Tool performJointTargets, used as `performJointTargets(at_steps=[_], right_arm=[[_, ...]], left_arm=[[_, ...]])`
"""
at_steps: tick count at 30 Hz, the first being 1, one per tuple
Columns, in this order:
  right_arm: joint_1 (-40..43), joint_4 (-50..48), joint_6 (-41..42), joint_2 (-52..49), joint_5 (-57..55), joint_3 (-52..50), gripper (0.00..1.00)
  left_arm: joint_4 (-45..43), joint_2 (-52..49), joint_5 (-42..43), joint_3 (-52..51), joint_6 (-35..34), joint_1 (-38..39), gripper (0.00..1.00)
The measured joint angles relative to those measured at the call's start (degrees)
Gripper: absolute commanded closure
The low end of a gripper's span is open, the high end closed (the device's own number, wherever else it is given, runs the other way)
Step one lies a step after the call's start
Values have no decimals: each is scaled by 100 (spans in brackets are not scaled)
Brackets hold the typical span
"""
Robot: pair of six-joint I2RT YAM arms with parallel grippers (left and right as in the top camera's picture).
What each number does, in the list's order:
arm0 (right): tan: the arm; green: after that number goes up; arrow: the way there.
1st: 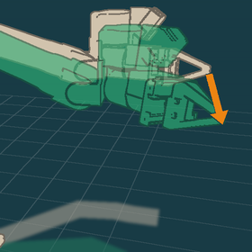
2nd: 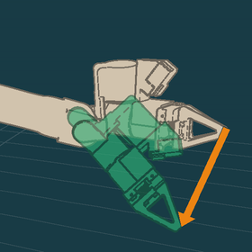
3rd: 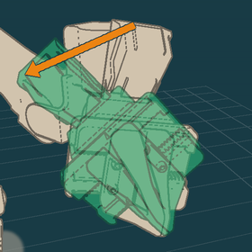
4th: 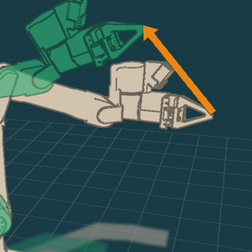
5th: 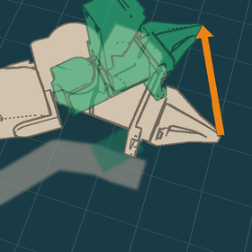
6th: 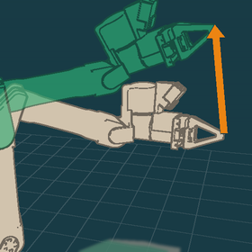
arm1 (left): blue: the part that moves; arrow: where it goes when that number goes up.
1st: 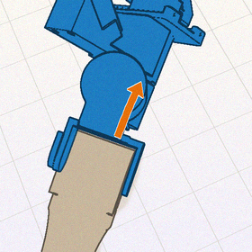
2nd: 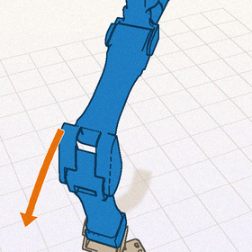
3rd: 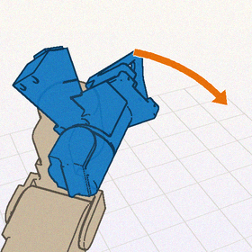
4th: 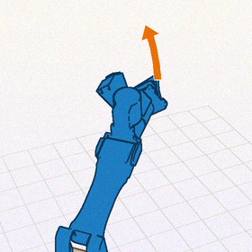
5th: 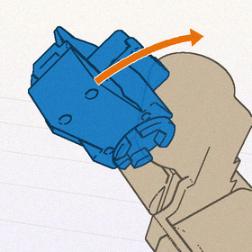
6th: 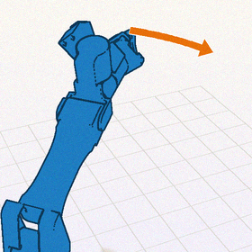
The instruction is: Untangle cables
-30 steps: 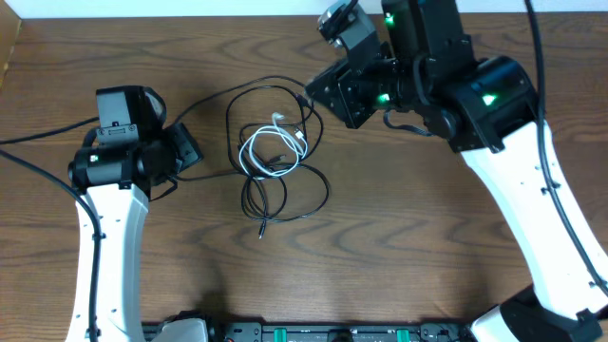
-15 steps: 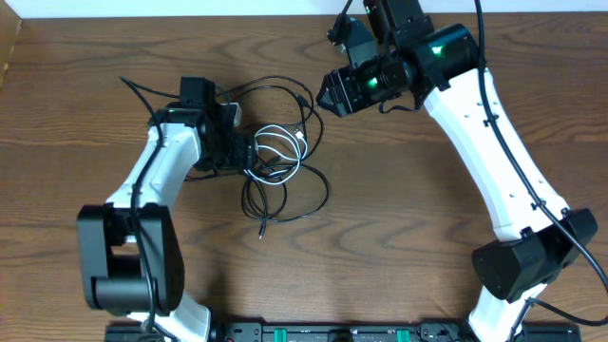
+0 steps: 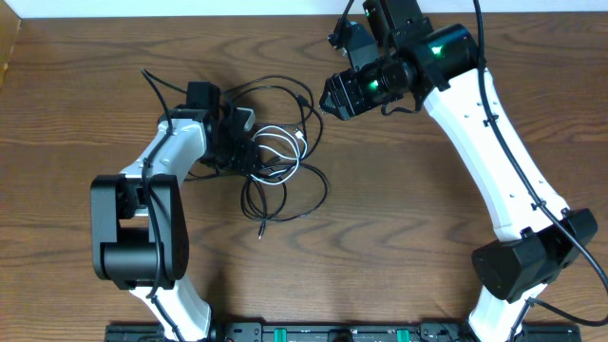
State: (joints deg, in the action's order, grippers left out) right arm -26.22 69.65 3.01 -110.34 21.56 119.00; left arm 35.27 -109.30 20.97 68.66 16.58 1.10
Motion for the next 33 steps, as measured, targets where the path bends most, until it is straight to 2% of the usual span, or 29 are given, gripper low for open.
performJointTargets(at_steps=[4, 10, 11, 12, 14, 15, 19, 23, 25, 26, 29, 33], right_arm=[[0, 0, -26, 0, -28, 0, 40], [0, 0, -44, 0, -46, 0, 39], [0, 0, -57, 0, -50, 0, 39], [0, 0, -68, 0, -55, 0, 39], [0, 0, -68, 0, -59, 0, 39], [0, 0, -68, 0, -59, 0, 38], [0, 0, -70, 0, -59, 0, 38], [0, 0, -70, 0, -59, 0, 37], [0, 0, -72, 0, -59, 0, 37], [0, -2, -79, 0, -61, 0, 37], [0, -4, -90, 0, -48, 0, 37], [0, -31, -262, -46, 356, 0, 36]], left_arm=[[-70, -50, 20, 0, 13, -120, 55], [-44, -66, 188, 0, 11, -127, 58], [-11, -66, 192, 0, -7, -127, 62], [46, -66, 208, 0, -20, -127, 71], [85, -68, 229, 0, -68, -125, 81], [116, -74, 236, 0, -57, -114, 92], [190, -90, 271, 0, -271, -103, 93], [887, 273, 289, 225, -463, -103, 92], [970, 909, 382, 450, -688, -101, 93], [927, 1628, 614, 654, -962, -101, 93], [592, 2949, 1187, 859, -1539, -92, 92], [317, 3709, 1526, 885, -2352, 33, 92]])
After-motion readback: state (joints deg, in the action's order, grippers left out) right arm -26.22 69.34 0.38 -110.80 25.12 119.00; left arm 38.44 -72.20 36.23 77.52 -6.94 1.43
